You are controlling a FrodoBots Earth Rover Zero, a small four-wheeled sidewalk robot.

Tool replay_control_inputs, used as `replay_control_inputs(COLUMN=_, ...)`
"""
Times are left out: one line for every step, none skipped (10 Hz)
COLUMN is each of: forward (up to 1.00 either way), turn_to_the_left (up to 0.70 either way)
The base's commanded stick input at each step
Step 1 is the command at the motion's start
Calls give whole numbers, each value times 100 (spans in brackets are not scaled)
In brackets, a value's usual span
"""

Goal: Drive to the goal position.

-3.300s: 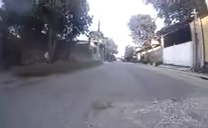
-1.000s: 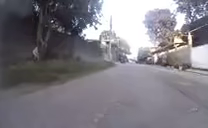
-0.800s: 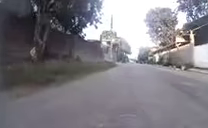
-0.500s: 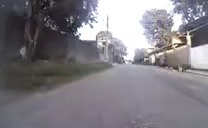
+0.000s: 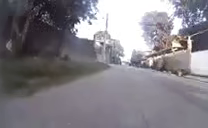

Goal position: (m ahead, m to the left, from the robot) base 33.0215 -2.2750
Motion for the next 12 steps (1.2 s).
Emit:
replay_control_inputs(forward=100, turn_to_the_left=-7)
replay_control_inputs(forward=100, turn_to_the_left=-2)
replay_control_inputs(forward=100, turn_to_the_left=-12)
replay_control_inputs(forward=100, turn_to_the_left=-22)
replay_control_inputs(forward=100, turn_to_the_left=-32)
replay_control_inputs(forward=100, turn_to_the_left=-39)
replay_control_inputs(forward=100, turn_to_the_left=-39)
replay_control_inputs(forward=100, turn_to_the_left=-39)
replay_control_inputs(forward=100, turn_to_the_left=-21)
replay_control_inputs(forward=100, turn_to_the_left=0)
replay_control_inputs(forward=100, turn_to_the_left=1)
replay_control_inputs(forward=100, turn_to_the_left=1)
